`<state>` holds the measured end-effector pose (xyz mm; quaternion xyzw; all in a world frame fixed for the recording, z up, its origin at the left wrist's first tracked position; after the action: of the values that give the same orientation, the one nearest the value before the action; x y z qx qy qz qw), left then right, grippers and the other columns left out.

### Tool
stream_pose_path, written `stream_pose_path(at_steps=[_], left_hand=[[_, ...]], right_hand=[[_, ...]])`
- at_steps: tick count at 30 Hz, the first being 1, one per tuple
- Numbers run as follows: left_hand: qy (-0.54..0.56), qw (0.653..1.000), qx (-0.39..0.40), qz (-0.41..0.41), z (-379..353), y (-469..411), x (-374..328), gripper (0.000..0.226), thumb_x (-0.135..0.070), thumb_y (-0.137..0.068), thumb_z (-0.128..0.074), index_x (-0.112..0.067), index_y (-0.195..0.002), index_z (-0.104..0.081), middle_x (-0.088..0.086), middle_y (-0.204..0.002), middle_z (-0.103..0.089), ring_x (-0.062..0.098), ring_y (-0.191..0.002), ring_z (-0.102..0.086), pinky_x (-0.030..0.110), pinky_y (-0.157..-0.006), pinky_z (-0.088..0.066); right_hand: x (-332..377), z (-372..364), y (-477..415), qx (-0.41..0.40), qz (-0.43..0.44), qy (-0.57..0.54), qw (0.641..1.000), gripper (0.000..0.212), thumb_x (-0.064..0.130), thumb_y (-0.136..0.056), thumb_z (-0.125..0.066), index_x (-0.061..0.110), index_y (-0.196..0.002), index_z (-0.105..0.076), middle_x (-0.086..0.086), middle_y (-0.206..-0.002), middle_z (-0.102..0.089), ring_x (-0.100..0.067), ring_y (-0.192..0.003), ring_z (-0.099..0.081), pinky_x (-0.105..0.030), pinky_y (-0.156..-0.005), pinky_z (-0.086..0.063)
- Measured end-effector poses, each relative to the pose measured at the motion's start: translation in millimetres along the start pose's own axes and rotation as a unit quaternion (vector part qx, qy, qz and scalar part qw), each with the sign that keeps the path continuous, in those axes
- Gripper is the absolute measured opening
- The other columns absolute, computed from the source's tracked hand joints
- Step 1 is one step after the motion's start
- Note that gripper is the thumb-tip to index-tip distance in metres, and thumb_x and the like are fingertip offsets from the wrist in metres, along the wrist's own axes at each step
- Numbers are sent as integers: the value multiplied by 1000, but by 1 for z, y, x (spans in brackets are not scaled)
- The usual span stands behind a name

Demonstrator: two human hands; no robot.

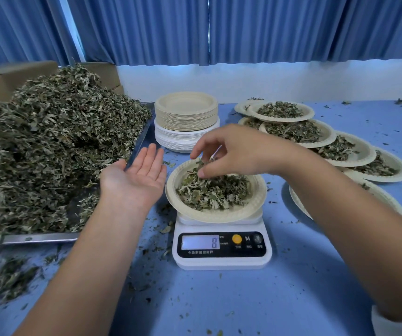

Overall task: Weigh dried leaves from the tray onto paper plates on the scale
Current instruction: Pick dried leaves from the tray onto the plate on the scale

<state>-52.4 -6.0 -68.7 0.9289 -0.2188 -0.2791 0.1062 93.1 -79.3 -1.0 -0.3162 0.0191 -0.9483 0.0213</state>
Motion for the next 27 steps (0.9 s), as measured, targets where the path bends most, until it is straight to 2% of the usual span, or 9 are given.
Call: stream_pose_path(at_steps=[4,8,13,15,18,23,25,27], left_hand=[[3,1000,2,1,0,0,0,49,-34,-103,-21,-3,-105,-59,9,-100,-70,25,-95,-65,38,-90,-42],[5,1000,2,0,0,0,-1,49,-34,-103,-22,-2,-104,-59,9,-98,-70,25,-95,-65,39,-90,-43],[4,1000,0,-2,0,0,-1,48,-33,-103,-22,-3,-103,-59,9,-99,-70,25,-96,-65,38,-92,-43],[4,1000,-2,-2,0,1,-1,48,-33,-103,-22,-3,-103,-59,9,-99,-70,25,-97,-65,39,-93,-43],[5,1000,-3,-2,0,1,-1,48,-33,-103,-22,-3,-103,-60,9,-99,-70,25,-98,-65,39,-92,-43],[7,1000,-5,-2,1,1,-1,48,-33,-103,-23,-3,-104,-60,9,-98,-70,25,-98,-65,39,-93,-43],[7,1000,-6,-2,1,1,-1,48,-34,-103,-23,-3,-104,-60,9,-98,-70,25,-98,-66,39,-94,-43],[7,1000,-7,-1,1,1,-1,48,-34,-103,-23,-3,-104,-60,9,-98,-70,25,-98,-66,39,-94,-43]], right_hand=[[0,-11,1,43,-5,48,998,34,34,-77,-78,33,-110,-68,14,-101,-66,6,-81,-60,-14,-78,-47],[1,-9,-1,8,7,67,998,25,28,-79,-78,28,-102,-72,3,-103,-68,-7,-90,-61,-19,-76,-47],[-3,-15,-1,36,-7,89,995,34,31,-78,-78,29,-111,-68,12,-101,-64,7,-76,-53,1,-61,-37],[-4,-16,-1,34,-3,85,996,28,29,-79,-77,29,-106,-71,11,-102,-67,4,-81,-56,-3,-64,-39],[-4,-15,-2,21,4,79,997,17,28,-78,-78,28,-95,-74,6,-96,-70,-8,-88,-61,-15,-69,-45],[0,-8,-1,5,20,69,997,11,28,-77,-78,28,-87,-75,2,-88,-70,-13,-83,-62,-22,-68,-47],[2,-1,0,-10,27,51,998,10,26,-77,-79,27,-86,-75,-3,-88,-70,-15,-77,-61,-24,-69,-48],[3,6,2,-25,37,28,999,10,24,-77,-79,24,-86,-75,-6,-85,-71,-8,-63,-55,-17,-60,-44]])
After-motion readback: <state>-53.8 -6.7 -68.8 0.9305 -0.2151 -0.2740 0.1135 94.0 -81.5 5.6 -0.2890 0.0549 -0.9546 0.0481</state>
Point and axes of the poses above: each hand's wrist, its own y-axis away from the middle knuckle, its own z-axis out of the back of the hand, x = y × z, the point moved 6 cm from there along -y, towards the middle knuckle
